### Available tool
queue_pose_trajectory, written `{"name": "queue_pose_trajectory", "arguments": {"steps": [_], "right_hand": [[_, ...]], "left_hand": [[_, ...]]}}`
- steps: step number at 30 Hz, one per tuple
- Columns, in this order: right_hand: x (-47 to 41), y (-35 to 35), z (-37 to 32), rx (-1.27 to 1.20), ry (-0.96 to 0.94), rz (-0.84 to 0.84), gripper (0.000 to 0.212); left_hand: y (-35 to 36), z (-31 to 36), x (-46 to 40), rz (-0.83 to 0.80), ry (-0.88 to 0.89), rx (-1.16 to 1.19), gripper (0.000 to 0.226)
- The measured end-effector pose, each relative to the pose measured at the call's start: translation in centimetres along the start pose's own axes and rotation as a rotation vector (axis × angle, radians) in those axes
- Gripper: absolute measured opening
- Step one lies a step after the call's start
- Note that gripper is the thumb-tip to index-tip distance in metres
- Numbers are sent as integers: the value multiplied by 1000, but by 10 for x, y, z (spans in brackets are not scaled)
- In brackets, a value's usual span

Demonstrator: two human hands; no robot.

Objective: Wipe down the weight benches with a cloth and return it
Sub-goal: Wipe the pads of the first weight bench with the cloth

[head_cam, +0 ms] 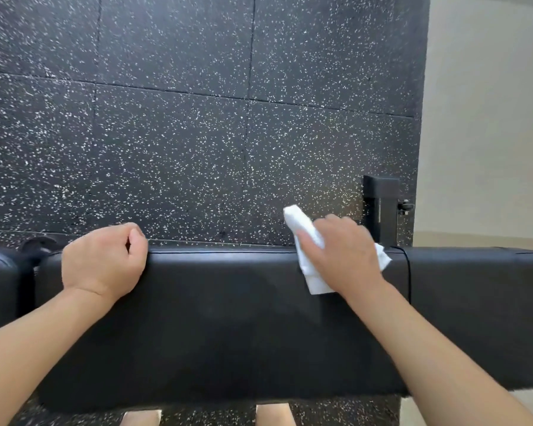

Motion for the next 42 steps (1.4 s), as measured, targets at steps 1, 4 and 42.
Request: {"name": "queue_pose_trajectory", "arguments": {"steps": [1,4,42], "right_hand": [[7,-4,24,14,57,-4,52],[20,-7,56,-5,203,-21,52],[-63,28,-302,-251,-289,118,38]], "left_hand": [[1,0,0,-3,3,2,43],[2,2,-1,-2,36,12,45],[-13,-113,8,-147,103,592,38]]}}
Point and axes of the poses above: each hand's wrist, its own x-axis away from the middle knuckle, its own y-axis out of the palm, z = x × y, the point moved 6 cm from there along -x, towards the middle knuckle, and after that the axes turned 10 degrees about -y, right-handed, at the moved point
